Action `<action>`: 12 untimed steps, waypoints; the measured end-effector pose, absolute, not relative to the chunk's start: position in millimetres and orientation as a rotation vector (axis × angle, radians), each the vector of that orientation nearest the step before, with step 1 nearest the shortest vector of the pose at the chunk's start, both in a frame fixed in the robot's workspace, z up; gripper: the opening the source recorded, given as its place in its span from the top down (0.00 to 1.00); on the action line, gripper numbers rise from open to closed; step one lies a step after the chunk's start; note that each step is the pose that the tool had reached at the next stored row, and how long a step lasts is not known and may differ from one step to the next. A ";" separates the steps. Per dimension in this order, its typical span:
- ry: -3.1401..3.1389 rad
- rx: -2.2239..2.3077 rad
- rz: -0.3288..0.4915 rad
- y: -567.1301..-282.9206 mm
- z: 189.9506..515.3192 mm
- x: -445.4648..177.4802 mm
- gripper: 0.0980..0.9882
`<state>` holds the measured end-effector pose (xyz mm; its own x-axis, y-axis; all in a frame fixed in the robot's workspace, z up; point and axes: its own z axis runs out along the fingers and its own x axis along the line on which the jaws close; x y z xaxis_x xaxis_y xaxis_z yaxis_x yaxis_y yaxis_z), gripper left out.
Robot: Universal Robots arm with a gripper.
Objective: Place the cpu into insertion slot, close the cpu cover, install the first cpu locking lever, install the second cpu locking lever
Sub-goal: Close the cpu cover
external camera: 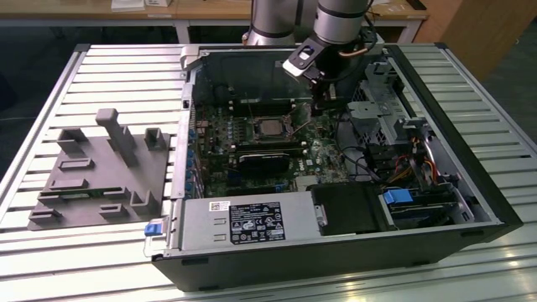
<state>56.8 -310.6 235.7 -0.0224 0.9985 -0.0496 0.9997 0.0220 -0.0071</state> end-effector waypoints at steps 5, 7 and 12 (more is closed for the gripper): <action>2.244 2.192 -0.117 -310.7 235.1 56.9 1.00; 2.244 2.193 -0.119 -310.7 235.2 56.9 1.00; 2.245 2.193 -0.120 -310.6 235.0 56.2 1.00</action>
